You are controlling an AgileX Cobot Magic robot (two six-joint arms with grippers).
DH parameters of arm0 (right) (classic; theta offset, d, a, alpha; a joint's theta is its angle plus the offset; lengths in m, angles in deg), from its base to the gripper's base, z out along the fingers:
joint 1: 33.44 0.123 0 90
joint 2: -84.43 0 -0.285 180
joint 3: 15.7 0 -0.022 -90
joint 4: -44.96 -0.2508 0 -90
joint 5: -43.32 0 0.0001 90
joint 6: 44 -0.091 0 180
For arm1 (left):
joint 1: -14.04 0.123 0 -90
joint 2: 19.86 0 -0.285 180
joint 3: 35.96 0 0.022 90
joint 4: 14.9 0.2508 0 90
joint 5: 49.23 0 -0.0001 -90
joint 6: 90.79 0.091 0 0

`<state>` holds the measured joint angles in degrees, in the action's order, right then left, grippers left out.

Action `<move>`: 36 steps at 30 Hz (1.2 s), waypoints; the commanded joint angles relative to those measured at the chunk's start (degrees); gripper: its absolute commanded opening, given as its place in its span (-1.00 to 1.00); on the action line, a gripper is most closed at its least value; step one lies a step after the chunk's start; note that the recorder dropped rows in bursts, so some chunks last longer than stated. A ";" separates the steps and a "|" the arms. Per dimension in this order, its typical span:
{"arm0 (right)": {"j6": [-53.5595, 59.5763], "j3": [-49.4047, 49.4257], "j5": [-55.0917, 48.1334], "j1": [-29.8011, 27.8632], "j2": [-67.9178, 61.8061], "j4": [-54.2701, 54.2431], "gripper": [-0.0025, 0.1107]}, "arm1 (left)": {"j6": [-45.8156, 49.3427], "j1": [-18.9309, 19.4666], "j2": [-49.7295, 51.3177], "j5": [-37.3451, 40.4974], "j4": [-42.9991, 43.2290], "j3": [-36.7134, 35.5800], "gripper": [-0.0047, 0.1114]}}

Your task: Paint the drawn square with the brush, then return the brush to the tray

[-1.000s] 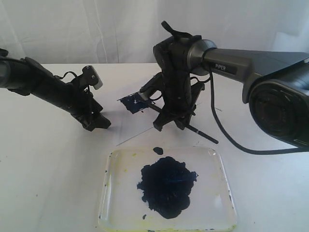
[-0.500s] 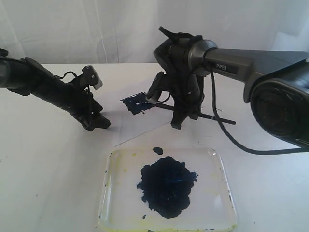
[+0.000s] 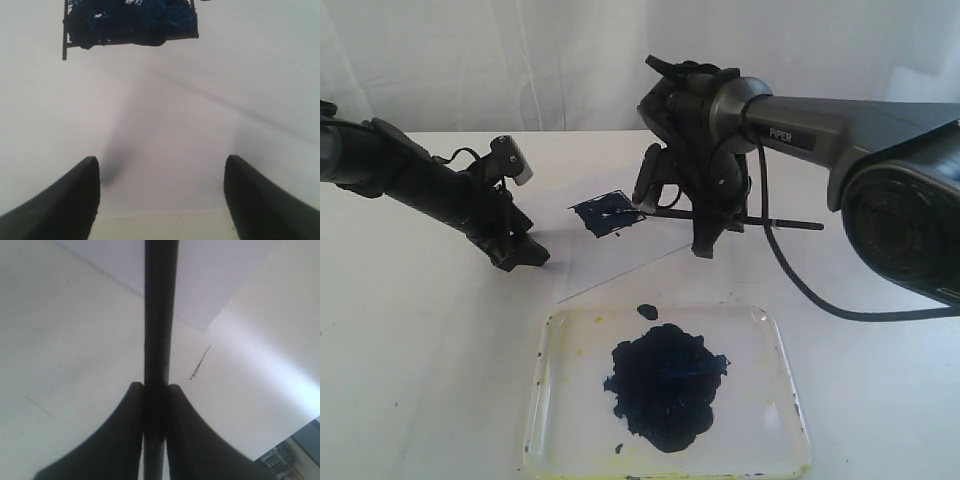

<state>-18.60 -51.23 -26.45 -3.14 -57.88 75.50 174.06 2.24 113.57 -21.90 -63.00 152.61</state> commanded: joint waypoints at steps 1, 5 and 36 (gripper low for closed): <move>-0.82 0.25 -0.19 -0.03 0.03 3.97 -0.96 | 1.43 -0.28 1.77 0.70 5.51 -1.13 0.33; -0.82 0.25 -0.19 -0.03 0.03 5.43 -0.96 | 1.43 -0.28 1.77 0.70 5.51 -1.13 0.33; -3.24 2.17 -0.19 -0.03 0.21 5.34 -0.96 | 1.43 -0.28 1.77 0.70 5.51 -1.13 0.33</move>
<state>-19.83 -49.21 -26.32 -3.14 -58.00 79.09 174.17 2.24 113.57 -21.90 -63.00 152.61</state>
